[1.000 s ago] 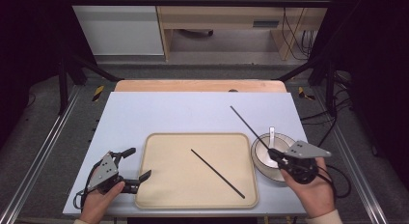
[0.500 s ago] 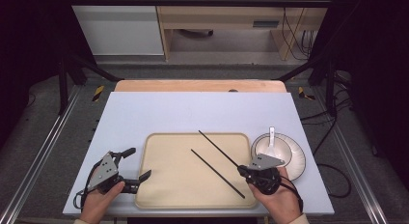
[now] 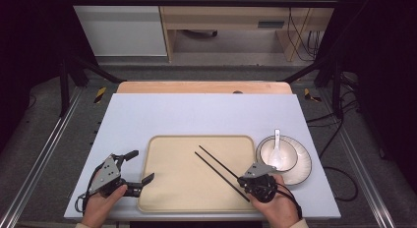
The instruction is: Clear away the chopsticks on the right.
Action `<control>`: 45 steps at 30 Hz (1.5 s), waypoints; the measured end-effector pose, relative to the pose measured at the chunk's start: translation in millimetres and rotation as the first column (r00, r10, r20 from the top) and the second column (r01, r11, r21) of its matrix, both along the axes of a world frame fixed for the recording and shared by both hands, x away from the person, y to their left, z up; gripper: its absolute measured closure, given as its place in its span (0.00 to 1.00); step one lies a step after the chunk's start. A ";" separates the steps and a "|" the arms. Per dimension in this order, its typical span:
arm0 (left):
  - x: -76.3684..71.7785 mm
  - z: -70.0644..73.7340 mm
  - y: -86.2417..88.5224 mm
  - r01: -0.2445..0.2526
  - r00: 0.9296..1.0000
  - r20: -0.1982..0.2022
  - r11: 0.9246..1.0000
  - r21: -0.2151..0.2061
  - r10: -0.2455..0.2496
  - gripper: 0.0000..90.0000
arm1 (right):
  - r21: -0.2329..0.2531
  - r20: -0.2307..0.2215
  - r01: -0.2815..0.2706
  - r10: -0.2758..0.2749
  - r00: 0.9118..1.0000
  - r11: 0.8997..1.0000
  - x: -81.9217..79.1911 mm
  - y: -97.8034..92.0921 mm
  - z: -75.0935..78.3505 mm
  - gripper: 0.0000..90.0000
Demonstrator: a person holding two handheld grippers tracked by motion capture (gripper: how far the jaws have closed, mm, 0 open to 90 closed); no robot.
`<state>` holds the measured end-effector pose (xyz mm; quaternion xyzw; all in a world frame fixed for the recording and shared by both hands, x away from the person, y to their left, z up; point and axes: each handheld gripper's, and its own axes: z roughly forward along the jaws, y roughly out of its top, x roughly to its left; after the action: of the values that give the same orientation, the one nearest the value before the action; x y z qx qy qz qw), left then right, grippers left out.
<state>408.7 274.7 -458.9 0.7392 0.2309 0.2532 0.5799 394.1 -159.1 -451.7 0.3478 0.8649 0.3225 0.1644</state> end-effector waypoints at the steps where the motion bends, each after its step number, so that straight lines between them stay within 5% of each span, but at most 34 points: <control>1: 0.0 0.0 0.0 0.000 1.000 0.000 1.000 -0.001 0.000 0.07 | -0.001 -0.006 -0.007 0.007 1.000 1.000 0.4 -0.6 -0.3 0.94; 22: 0.0 0.4 0.3 0.000 1.000 0.001 1.000 -0.002 0.000 0.07 | -0.037 -0.044 -0.024 0.022 0.999 0.999 1.8 5.2 -10.4 0.93; 29: -0.5 1.4 0.7 -0.005 1.000 0.006 1.000 -0.003 0.005 0.07 | -0.017 -0.022 -0.023 0.023 0.999 1.000 -1.0 5.3 -6.7 0.84; 32: -2.1 3.9 -1.4 0.000 1.000 0.004 1.000 -0.001 0.000 0.07 | 0.022 0.010 -0.027 0.027 1.000 0.999 -4.7 3.7 -3.4 0.76; 36: -5.7 8.6 -11.9 0.007 1.000 -0.025 1.000 0.023 -0.007 0.08 | 0.125 0.068 -0.008 -0.001 0.998 0.992 -9.2 -5.6 2.1 0.48; 42: -7.1 16.6 -47.3 0.020 0.990 -0.141 0.998 0.052 -0.012 0.18 | 0.212 0.141 0.052 -0.083 0.986 0.976 -15.7 -19.7 8.3 0.15; 45: -3.7 14.1 -68.7 0.042 0.981 -0.193 0.994 0.097 -0.023 0.31 | 0.228 0.165 0.060 -0.100 0.981 0.972 -20.3 -25.3 9.4 0.10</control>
<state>404.9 206.0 -444.8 0.7920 0.2606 0.1824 0.5211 373.9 -184.4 -442.3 0.3689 0.7909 0.4394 0.2129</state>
